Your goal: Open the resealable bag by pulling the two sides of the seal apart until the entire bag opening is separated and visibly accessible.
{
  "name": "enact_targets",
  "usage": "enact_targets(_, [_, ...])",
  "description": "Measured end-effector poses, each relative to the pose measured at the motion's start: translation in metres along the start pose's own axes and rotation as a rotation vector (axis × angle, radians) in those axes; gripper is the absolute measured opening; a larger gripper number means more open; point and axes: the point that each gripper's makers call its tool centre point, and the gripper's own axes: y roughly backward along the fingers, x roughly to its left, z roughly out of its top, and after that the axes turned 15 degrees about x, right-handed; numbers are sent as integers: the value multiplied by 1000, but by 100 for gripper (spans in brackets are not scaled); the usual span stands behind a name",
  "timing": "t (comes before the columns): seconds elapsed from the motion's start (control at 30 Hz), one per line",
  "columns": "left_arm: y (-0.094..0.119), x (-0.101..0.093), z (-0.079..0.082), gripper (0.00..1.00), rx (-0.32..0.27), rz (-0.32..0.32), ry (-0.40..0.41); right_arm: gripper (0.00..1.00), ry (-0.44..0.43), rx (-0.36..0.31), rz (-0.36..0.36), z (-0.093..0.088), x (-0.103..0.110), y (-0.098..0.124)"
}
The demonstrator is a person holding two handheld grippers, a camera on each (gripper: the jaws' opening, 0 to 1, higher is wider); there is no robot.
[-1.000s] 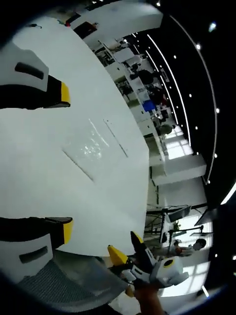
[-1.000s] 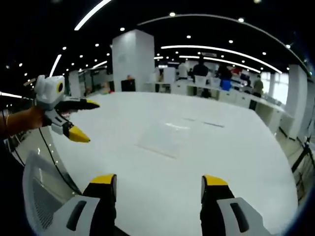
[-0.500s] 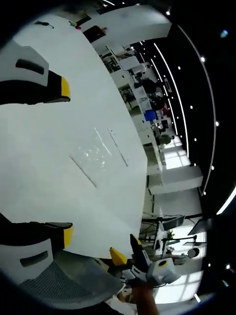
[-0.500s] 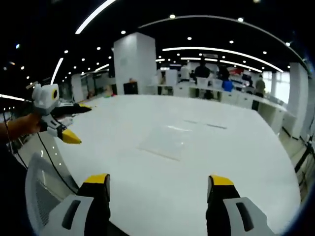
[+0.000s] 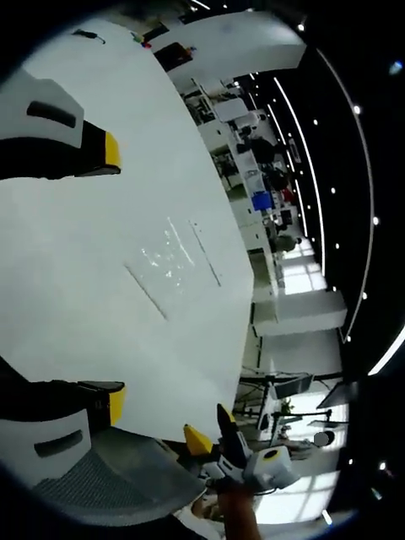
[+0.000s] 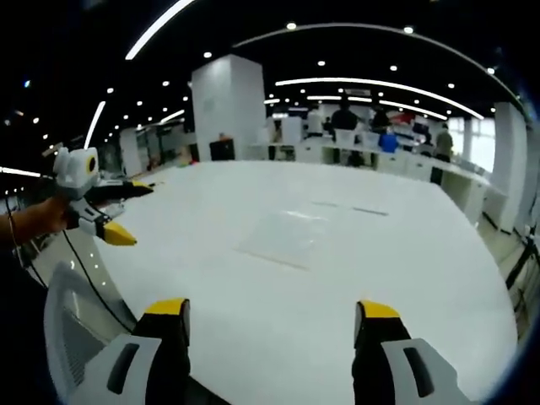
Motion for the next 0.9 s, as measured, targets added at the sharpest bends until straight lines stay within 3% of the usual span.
enact_targets(0.9, [2, -1, -6, 99, 6, -4, 20, 78, -16, -1, -12, -5, -1, 1])
